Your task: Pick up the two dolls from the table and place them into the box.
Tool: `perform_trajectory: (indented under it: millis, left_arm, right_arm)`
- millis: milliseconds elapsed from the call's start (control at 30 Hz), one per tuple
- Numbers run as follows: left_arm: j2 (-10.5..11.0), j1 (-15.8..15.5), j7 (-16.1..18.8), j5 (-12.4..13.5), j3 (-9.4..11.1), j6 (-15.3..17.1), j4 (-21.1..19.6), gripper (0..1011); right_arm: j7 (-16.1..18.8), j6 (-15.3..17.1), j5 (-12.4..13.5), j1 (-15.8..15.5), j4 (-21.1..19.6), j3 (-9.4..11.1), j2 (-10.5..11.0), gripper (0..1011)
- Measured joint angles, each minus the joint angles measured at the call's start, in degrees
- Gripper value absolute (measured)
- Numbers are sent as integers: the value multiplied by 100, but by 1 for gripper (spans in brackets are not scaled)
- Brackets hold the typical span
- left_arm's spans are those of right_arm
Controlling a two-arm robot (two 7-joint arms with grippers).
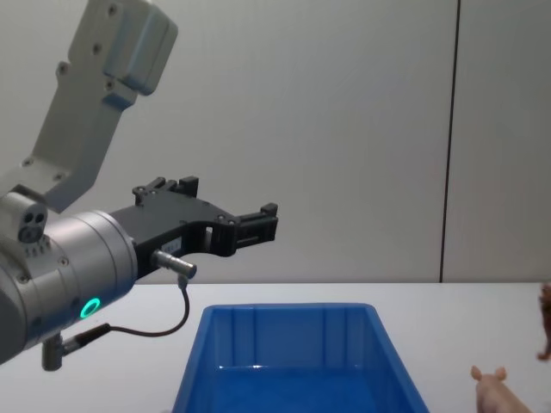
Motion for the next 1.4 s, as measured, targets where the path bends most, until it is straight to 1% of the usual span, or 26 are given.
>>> perform_trajectory:
  millis: [167,433,467,500,533,700,800,833,900,933,1100,1200,1233,1300,1333,1400]
  left_arm:
    - [0,0,0,0,0,0,0,1003]
    - [0,0,0,0,0,0,0,1003]
    - [0,0,0,0,0,0,0,1003]
    - [0,0,0,0,0,0,0,1003]
    - [0,0,0,0,0,0,0,1003]
    - [0,0,0,0,0,0,0,1003]
    - [0,0,0,0,0,0,0,1003]
    - [0,0,0,0,0,0,0,1003]
    - [0,0,0,0,0,0,0,1003]
    - [0,0,0,0,0,0,0,1003]
    - [0,0,0,0,0,0,0,1003]
    - [0,0,0,0,0,0,0,1003]
    - [0,0,0,0,0,0,0,1003]
    - [0,0,0,0,0,0,0,1003]
    - [0,0,0,0,0,0,0,1003]
    - [0,0,0,0,0,0,0,1003]
  right_arm:
    - [219,-99,-63,70,-99,-29,-29,287]
    - [719,-198,-130,259,-164,-121,-144,287]
    - [832,-206,-140,303,-164,-147,-176,287]
    - [832,-206,-140,303,-164,-147,-176,287]
    - [932,-211,-152,337,-162,-166,-199,287]
    - [1330,-220,-194,505,-88,-263,-316,287]
    - [1491,-220,-212,583,-41,-308,-372,287]
    - [1612,-220,-226,635,-6,-334,-408,288]
    - [1705,-219,-235,686,33,-361,-446,287]
    - [1836,-214,-249,751,88,-395,-492,288]
    - [2190,-193,-290,952,267,-488,-625,288]
    - [2429,-174,-317,1097,420,-546,-720,322]
    - [2492,-167,-324,1131,457,-558,-739,389]
    - [2609,-152,-338,1217,562,-590,-794,429]
    - [2653,-145,-342,1245,594,-601,-811,490]
    - [2736,-122,-356,1320,686,-628,-858,510]
